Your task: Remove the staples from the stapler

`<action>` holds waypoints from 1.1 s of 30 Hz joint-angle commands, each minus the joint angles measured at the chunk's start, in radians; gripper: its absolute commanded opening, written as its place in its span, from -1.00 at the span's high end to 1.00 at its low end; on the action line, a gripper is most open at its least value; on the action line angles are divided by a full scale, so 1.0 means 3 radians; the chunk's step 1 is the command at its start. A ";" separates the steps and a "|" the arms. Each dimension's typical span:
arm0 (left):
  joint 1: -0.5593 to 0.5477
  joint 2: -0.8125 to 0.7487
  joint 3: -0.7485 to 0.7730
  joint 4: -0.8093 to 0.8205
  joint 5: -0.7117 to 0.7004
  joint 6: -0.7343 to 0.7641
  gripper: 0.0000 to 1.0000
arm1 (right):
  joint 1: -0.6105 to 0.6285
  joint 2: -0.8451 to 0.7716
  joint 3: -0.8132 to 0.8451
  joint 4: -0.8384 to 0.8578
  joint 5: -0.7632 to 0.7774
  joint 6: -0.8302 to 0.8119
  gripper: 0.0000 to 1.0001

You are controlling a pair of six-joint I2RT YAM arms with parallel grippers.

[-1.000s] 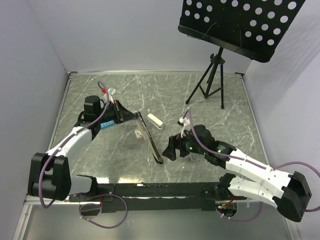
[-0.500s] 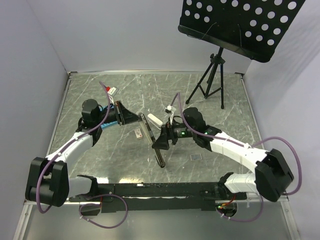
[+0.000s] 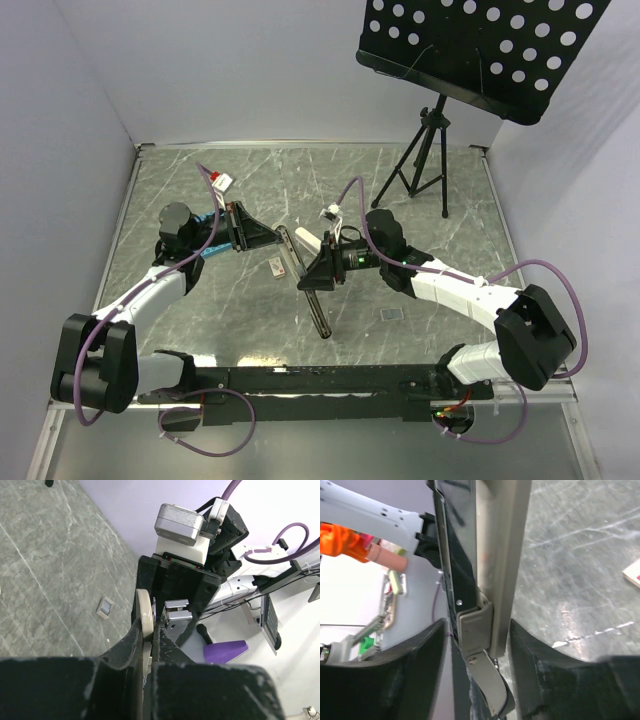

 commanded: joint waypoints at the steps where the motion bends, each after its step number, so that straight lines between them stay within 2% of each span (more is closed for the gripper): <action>1: -0.0005 -0.0068 0.0001 0.0357 0.0085 -0.0163 0.98 | -0.0024 0.0018 -0.0004 0.0407 -0.0161 0.0087 0.09; 2: -0.0005 -0.0068 0.0001 0.0351 0.0080 -0.0163 0.98 | -0.0024 0.0018 -0.0024 0.0423 -0.0166 0.0092 0.26; 5: -0.0005 -0.0084 -0.0004 0.0362 0.0065 -0.0178 0.98 | -0.0035 -0.0018 -0.0085 0.0489 -0.0161 0.0138 0.35; 6: -0.0005 -0.0089 -0.0009 0.0367 0.0065 -0.0178 0.98 | -0.0045 -0.0028 -0.0111 0.0535 -0.0161 0.0158 0.32; 7: -0.0005 -0.0099 -0.0014 0.0377 0.0060 -0.0183 0.98 | -0.0055 -0.0028 -0.0136 0.0571 -0.0161 0.0214 0.15; 10: -0.0005 -0.0104 -0.0024 0.0413 0.0050 -0.0214 0.98 | -0.0055 -0.0003 -0.0198 0.0678 -0.0212 0.0281 -0.08; 19: -0.0005 -0.0109 -0.0040 0.0464 0.0040 -0.0245 0.98 | -0.0055 0.0008 -0.0254 0.0796 -0.0243 0.0327 -0.20; 21: -0.0005 -0.0104 -0.0045 0.0479 0.0034 -0.0250 0.98 | -0.0055 0.0018 -0.0244 0.0801 -0.0263 0.0332 -0.13; 22: -0.0005 -0.0104 -0.0050 0.0489 0.0039 -0.0265 0.98 | -0.0060 0.0023 -0.0254 0.0857 -0.0279 0.0352 0.05; 25: -0.0005 -0.0104 -0.0060 0.0510 0.0029 -0.0280 0.98 | -0.0055 0.0038 -0.0285 0.1025 -0.0330 0.0460 0.26; 27: -0.0005 -0.0104 -0.0060 0.0510 0.0019 -0.0280 0.98 | -0.0055 0.0054 -0.0305 0.1108 -0.0340 0.0526 0.27; 31: -0.0005 -0.0114 -0.0080 0.0607 0.0019 -0.0342 0.98 | -0.0060 0.0105 -0.0321 0.1215 -0.0355 0.0593 -0.20; 33: -0.0005 -0.0109 -0.0086 0.0622 0.0024 -0.0352 0.98 | -0.0055 0.0130 -0.0321 0.1236 -0.0366 0.0603 -0.28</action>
